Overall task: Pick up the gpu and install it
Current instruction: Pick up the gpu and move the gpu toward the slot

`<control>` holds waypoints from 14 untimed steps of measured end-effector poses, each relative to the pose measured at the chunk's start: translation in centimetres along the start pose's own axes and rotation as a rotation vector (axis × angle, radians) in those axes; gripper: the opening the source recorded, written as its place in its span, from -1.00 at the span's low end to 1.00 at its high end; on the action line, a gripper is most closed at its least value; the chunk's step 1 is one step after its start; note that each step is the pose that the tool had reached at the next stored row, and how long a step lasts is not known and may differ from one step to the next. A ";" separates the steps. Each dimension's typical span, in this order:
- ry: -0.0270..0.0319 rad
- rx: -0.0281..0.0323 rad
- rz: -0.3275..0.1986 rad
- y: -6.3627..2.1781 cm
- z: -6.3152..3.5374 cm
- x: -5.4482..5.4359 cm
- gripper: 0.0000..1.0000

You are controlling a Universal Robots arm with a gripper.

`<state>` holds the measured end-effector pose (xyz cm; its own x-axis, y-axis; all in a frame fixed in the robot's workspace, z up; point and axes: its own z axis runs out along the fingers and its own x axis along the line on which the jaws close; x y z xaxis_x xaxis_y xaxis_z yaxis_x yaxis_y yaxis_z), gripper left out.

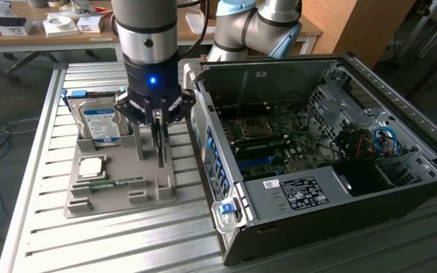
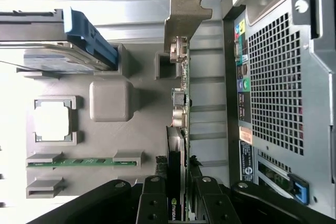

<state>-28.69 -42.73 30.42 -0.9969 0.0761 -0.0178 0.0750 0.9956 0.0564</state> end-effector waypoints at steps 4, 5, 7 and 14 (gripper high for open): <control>-0.0030 -0.0022 0.000 0.06 -1.10 0.0 -0.47; -0.0034 -0.0025 0.000 0.08 -1.41 0.0 -0.47; -0.0046 -0.0033 0.000 0.11 -1.96 0.0 -0.47; -0.0099 -0.0083 0.000 0.21 -3.70 -0.1 -0.47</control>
<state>-28.69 -42.73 34.13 -0.9967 0.0763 -0.0276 0.0744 0.9951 0.0647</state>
